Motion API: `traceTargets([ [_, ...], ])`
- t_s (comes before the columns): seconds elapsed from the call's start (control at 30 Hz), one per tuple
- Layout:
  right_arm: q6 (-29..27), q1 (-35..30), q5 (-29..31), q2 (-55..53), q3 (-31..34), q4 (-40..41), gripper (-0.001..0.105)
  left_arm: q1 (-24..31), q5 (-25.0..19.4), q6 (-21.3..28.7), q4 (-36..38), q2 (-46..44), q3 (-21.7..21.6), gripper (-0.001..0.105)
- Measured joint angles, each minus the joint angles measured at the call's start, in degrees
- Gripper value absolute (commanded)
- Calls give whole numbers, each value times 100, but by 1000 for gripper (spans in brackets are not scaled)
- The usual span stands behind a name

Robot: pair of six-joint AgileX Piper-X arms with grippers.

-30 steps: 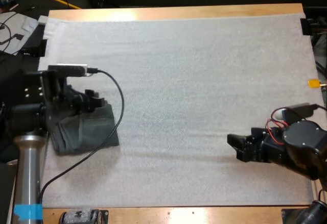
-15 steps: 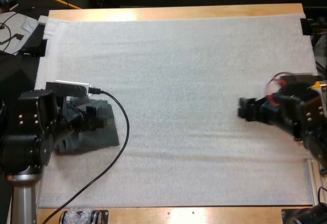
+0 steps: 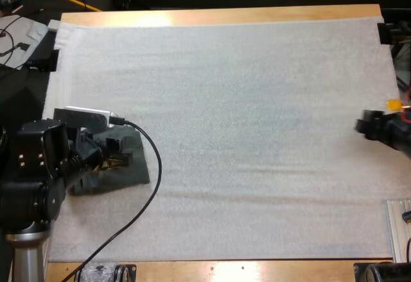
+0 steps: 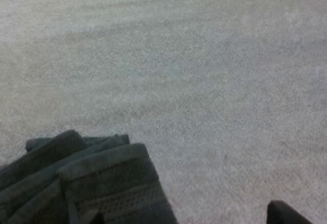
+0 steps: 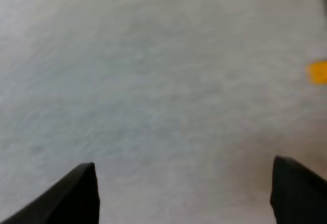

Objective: Pick towel from pile, fold and stack

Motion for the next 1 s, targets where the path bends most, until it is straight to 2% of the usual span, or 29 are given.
traceTargets([
  [0.2, -376, -436, 58, -537, 0, 292, 68, 0, 0, 84, 20, -155, 0, 61],
  [0.63, -939, -494, 175, -2004, -24, 823, 67, 0, -46, 217, 79, -1136, -16, 61],
  [0.77, -988, -494, 197, -2214, 2, 971, 67, 0, -85, 217, 58, -1467, 190, 61],
  [1.0, -1035, -494, 192, -3228, 3, 1371, 67, -31, -94, 217, 121, -2689, 594, 61],
])
